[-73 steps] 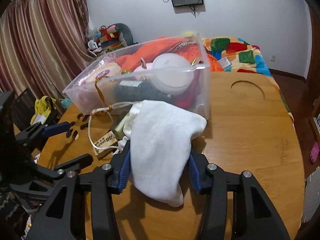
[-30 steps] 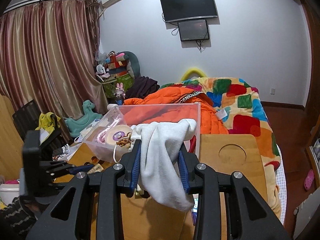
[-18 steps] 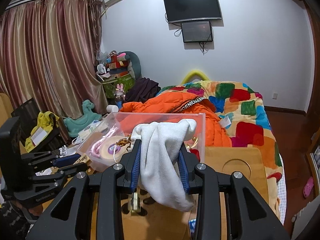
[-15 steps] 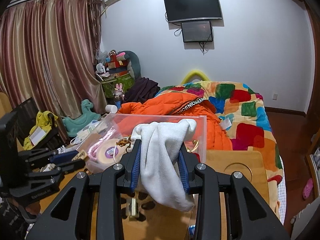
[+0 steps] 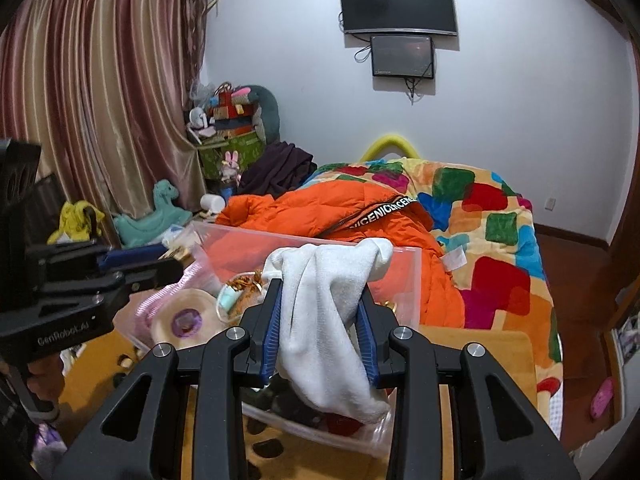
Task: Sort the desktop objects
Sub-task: 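Carry the cream eraser and white bag over the clear box with both tools, then open the left tool to drop the eraser while the right releases the bag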
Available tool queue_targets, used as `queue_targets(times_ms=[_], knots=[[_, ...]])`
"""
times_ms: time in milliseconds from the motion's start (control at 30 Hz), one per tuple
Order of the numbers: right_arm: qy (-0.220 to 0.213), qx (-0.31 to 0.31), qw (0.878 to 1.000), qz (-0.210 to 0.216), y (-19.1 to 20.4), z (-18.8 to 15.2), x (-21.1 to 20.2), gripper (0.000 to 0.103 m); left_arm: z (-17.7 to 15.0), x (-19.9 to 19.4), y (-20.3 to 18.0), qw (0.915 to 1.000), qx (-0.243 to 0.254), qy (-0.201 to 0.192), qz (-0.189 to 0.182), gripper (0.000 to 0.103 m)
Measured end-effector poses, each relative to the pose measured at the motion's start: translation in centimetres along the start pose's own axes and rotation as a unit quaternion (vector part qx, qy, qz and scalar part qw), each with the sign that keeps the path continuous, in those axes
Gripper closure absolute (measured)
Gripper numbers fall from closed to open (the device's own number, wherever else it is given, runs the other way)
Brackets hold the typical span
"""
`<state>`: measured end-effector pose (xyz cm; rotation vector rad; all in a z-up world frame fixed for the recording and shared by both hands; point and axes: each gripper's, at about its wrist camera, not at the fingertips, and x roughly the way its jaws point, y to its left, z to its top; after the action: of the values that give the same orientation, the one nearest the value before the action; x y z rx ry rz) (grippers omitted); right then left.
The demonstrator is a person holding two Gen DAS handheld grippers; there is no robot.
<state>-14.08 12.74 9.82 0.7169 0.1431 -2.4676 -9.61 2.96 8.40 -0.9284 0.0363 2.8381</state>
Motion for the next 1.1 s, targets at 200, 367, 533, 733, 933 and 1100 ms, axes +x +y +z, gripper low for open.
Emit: queue_targets(times_ms=[200, 367, 533, 733, 933, 1100], knots=[[0.005, -0.011, 1.0, 0.005, -0.6, 0.3, 1.8, 0.073, 0.7, 1.8, -0.7, 0.9997, 0.018, 0.006, 0.014, 0.08], [0.014, -0.019, 1.0, 0.009, -0.5, 0.2, 3.1, 0.073, 1.0, 3.1, -0.8, 0.9996, 0.018, 0.015, 0.016, 0.08], [0.018, -0.031, 0.999, 0.003, -0.1, -0.4, 3.7, 0.068, 0.6, 3.7, -0.7, 0.9993, 0.02, 0.022, 0.024, 0.08], [0.022, -0.044, 0.998, -0.031, 0.3, -0.7, 3.5, 0.052, 0.5, 3.1, -0.9, 0.9993, 0.024, 0.016, 0.025, 0.075], [-0.002, -0.046, 0.997, -0.056, 0.6, -0.7, 1.5, 0.03, 0.7, 1.4, -1.6, 0.9986, 0.038, -0.008, 0.037, 0.052], [-0.021, -0.051, 0.996, -0.074, 1.3, -0.4, -0.5, 0.02, 0.7, -0.5, -1.9, 0.9976, 0.041, -0.028, 0.048, 0.039]])
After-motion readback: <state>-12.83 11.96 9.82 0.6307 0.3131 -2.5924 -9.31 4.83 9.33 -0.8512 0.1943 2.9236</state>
